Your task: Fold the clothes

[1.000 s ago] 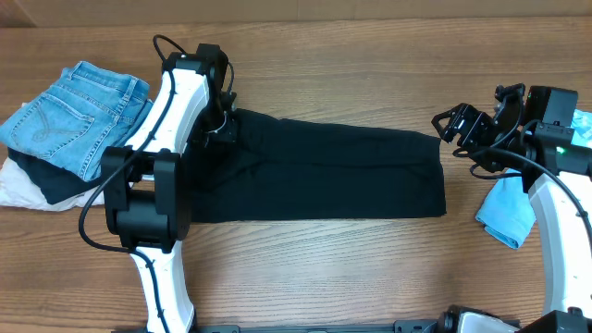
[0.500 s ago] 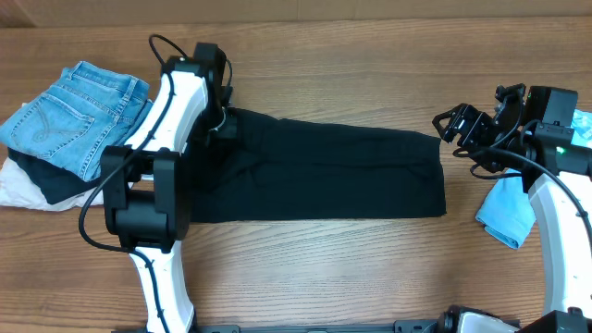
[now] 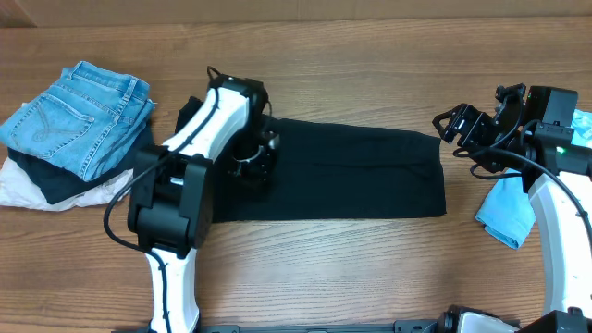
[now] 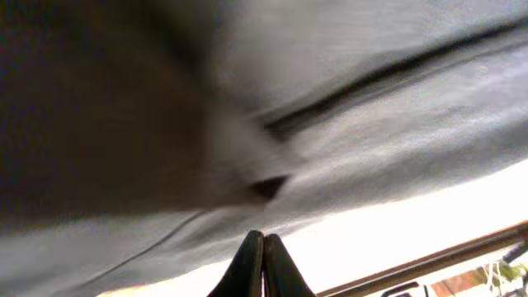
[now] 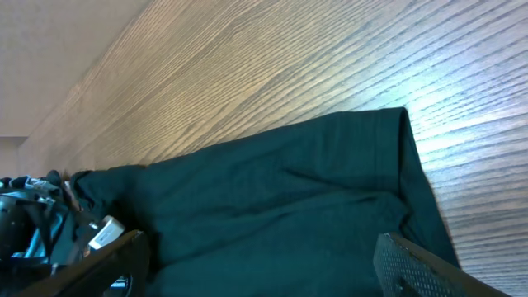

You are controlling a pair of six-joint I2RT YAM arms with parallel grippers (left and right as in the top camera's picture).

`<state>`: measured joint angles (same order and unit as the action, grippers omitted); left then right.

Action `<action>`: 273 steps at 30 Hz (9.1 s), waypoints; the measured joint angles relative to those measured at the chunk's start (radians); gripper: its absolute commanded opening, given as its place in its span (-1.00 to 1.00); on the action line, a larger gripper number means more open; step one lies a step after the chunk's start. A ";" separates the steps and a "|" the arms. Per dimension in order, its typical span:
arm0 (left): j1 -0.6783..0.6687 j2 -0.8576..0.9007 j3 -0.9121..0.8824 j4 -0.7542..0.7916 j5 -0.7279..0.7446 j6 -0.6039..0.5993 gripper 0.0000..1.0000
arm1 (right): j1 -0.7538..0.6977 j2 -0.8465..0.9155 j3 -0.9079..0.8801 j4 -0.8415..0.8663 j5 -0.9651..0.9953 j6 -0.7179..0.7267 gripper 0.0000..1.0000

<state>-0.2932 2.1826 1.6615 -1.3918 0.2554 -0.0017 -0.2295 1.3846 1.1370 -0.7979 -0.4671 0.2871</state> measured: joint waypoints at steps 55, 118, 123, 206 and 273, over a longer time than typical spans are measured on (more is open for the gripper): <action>0.224 -0.074 0.132 0.250 -0.120 0.020 -0.12 | 0.000 0.000 0.000 -0.047 0.015 0.000 0.84; 0.131 -0.013 0.250 0.101 -0.270 0.056 -0.91 | 0.000 0.000 0.000 -0.057 0.027 0.000 0.84; 0.134 -0.058 0.259 0.126 -0.298 0.028 -0.07 | 0.000 0.000 0.000 -0.057 0.027 0.000 0.84; 0.119 0.078 0.053 -0.078 -0.229 -0.122 -0.92 | 0.000 0.000 0.000 -0.069 0.039 0.000 0.85; 0.229 -0.349 0.031 0.057 -0.157 -0.099 -0.92 | 0.118 0.422 -0.005 0.029 0.235 0.335 0.25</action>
<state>-0.0639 1.8332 1.6928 -1.3350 0.0986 -0.1005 -0.1112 1.8069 1.1316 -0.7692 -0.2317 0.6220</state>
